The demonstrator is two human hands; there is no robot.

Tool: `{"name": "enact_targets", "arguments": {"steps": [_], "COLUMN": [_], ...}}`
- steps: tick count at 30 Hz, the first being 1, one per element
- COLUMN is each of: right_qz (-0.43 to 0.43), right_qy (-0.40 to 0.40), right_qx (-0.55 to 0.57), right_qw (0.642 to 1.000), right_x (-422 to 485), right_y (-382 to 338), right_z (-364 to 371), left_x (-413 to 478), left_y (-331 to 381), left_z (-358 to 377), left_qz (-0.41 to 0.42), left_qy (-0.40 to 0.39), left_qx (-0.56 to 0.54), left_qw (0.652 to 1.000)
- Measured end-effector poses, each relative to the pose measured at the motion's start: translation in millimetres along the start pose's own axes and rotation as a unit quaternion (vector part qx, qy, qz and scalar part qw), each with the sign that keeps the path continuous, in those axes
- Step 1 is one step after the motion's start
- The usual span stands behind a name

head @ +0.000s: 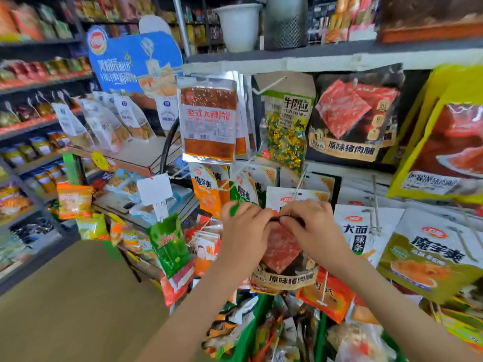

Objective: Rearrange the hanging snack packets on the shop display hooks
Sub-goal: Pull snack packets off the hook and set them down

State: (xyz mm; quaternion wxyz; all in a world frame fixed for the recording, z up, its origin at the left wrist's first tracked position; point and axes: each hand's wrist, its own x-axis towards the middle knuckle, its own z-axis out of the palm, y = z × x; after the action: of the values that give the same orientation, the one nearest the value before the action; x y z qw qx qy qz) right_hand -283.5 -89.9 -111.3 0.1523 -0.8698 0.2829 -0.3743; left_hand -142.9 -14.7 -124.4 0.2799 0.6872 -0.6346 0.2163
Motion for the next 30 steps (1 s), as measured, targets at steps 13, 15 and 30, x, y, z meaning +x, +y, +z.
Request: {"name": "enact_targets", "arguments": {"steps": [13,15,30], "right_qz": [0.013,0.018,0.136], "right_qy": [0.104,0.148,0.324], "right_qx": [0.061,0.028,-0.088], "right_qw": [0.993,0.988,0.932], "right_x": [137,146,120], "right_y": [-7,-10,-19], "right_z": [2,-15,-89], "left_x": [144,165,226], "left_y": [-72,-65,3], "left_z": [-27,-35,-23], "left_qz": [-0.028,-0.029,0.112], "left_qy": [-0.093,-0.112,-0.088], "left_qx": [-0.280,-0.340,-0.509], "left_qw": [0.955,0.933,0.849]}}
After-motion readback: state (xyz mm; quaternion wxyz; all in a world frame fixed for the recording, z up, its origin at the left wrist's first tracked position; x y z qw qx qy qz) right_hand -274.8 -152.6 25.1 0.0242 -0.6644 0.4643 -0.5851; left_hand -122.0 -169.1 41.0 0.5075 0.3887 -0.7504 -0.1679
